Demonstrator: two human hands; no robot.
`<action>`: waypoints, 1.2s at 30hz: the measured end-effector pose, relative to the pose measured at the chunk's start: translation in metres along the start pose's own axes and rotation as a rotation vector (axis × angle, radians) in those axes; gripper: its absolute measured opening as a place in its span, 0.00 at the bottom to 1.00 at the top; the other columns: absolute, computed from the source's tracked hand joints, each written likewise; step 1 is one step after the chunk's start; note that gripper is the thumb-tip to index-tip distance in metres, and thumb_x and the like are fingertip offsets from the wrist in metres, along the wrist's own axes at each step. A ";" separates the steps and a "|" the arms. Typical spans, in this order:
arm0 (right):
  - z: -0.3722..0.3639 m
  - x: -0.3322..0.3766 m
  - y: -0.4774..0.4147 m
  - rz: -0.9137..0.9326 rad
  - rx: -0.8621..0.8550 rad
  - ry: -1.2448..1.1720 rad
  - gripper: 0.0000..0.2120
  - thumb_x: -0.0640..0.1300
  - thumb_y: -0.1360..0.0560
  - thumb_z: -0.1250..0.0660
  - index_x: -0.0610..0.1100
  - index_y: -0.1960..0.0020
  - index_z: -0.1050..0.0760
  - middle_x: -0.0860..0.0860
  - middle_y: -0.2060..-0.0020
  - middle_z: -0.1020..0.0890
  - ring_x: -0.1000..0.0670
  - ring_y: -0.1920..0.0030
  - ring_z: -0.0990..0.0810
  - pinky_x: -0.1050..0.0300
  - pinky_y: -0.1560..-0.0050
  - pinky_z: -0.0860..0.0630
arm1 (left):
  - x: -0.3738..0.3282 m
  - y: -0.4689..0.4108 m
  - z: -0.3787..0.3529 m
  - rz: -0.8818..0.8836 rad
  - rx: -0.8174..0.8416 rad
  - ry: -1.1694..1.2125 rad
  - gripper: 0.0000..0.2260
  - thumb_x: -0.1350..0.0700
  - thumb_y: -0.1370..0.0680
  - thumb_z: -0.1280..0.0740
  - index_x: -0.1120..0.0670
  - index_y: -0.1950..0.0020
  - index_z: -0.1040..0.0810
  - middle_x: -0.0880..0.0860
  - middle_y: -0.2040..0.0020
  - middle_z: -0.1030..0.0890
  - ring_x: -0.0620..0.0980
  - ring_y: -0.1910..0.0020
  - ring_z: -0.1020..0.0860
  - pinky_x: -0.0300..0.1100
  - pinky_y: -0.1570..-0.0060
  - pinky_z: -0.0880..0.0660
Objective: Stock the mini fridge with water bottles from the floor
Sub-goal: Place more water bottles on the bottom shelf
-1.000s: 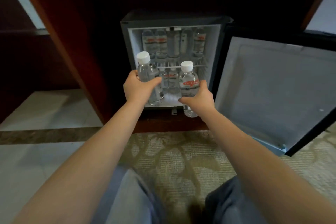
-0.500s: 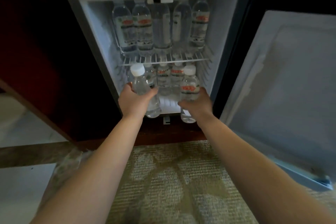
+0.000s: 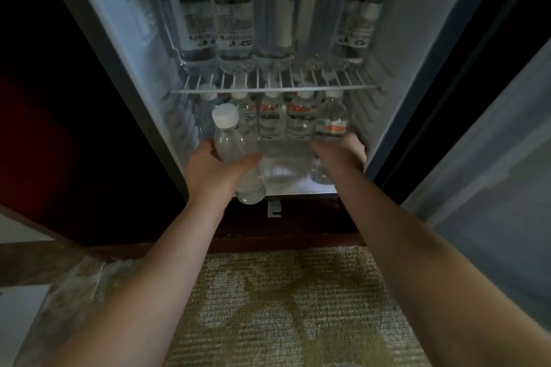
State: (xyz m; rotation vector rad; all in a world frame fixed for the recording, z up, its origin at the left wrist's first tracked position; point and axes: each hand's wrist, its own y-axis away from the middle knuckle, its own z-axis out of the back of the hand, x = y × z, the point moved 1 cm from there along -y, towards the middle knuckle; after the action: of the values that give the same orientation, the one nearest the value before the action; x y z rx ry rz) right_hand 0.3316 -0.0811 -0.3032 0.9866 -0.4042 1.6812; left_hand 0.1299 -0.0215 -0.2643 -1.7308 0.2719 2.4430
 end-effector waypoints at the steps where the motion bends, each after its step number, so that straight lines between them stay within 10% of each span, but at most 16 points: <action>1: -0.002 0.004 -0.003 0.004 -0.016 0.016 0.16 0.52 0.31 0.29 0.46 0.49 0.30 0.49 0.58 0.24 0.46 0.59 0.23 0.60 0.63 0.28 | 0.001 -0.002 -0.001 0.004 -0.011 0.006 0.23 0.50 0.37 0.21 0.53 0.45 0.21 0.46 0.53 0.18 0.42 0.55 0.20 0.40 0.54 0.23; 6: -0.024 -0.003 -0.017 0.108 -0.110 -0.083 0.33 0.52 0.32 0.26 0.46 0.32 0.34 0.45 0.40 0.22 0.42 0.41 0.22 0.54 0.48 0.26 | 0.005 -0.004 -0.006 0.017 -0.027 0.027 0.23 0.50 0.37 0.21 0.54 0.45 0.22 0.47 0.53 0.18 0.44 0.54 0.20 0.40 0.56 0.24; 13: -0.030 -0.027 -0.028 0.259 -0.113 -0.067 0.32 0.53 0.31 0.26 0.48 0.31 0.33 0.50 0.37 0.22 0.46 0.40 0.23 0.64 0.52 0.36 | 0.006 -0.001 -0.014 0.005 -0.020 0.003 0.21 0.50 0.36 0.22 0.53 0.47 0.21 0.44 0.57 0.19 0.40 0.57 0.22 0.35 0.62 0.28; 19: -0.043 -0.054 -0.015 0.080 -0.065 -0.173 0.30 0.48 0.30 0.27 0.38 0.33 0.32 0.40 0.38 0.25 0.40 0.37 0.26 0.51 0.41 0.27 | 0.002 0.002 -0.014 -0.007 0.001 0.000 0.18 0.52 0.36 0.22 0.53 0.49 0.21 0.43 0.59 0.21 0.39 0.59 0.22 0.33 0.63 0.29; 24: -0.051 -0.065 0.005 -0.114 -0.002 -0.465 0.31 0.45 0.26 0.29 0.37 0.28 0.38 0.40 0.41 0.24 0.42 0.42 0.23 0.47 0.41 0.25 | 0.004 0.004 -0.013 -0.011 0.011 0.008 0.18 0.53 0.35 0.22 0.54 0.49 0.22 0.44 0.58 0.20 0.38 0.60 0.22 0.32 0.64 0.30; 28: -0.053 -0.049 -0.004 -0.382 0.189 -0.800 0.30 0.51 0.24 0.33 0.42 0.27 0.39 0.47 0.56 0.24 0.51 0.61 0.23 0.58 0.62 0.23 | 0.010 0.003 -0.012 0.013 -0.002 0.007 0.23 0.51 0.37 0.21 0.55 0.45 0.21 0.49 0.52 0.18 0.46 0.53 0.20 0.38 0.58 0.26; 36: -0.047 -0.031 -0.043 -0.325 0.268 -0.692 0.31 0.65 0.25 0.40 0.41 0.37 0.27 0.48 0.63 0.26 0.51 0.66 0.26 0.57 0.64 0.25 | 0.018 -0.002 -0.011 0.024 -0.006 0.023 0.21 0.52 0.35 0.22 0.54 0.46 0.21 0.47 0.52 0.18 0.44 0.52 0.20 0.39 0.56 0.26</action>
State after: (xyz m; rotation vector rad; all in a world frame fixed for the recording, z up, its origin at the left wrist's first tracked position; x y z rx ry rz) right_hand 0.3533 -0.0531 -0.3643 1.7372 -0.4396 1.0813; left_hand 0.1340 -0.0218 -0.2849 -1.7691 0.2897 2.4450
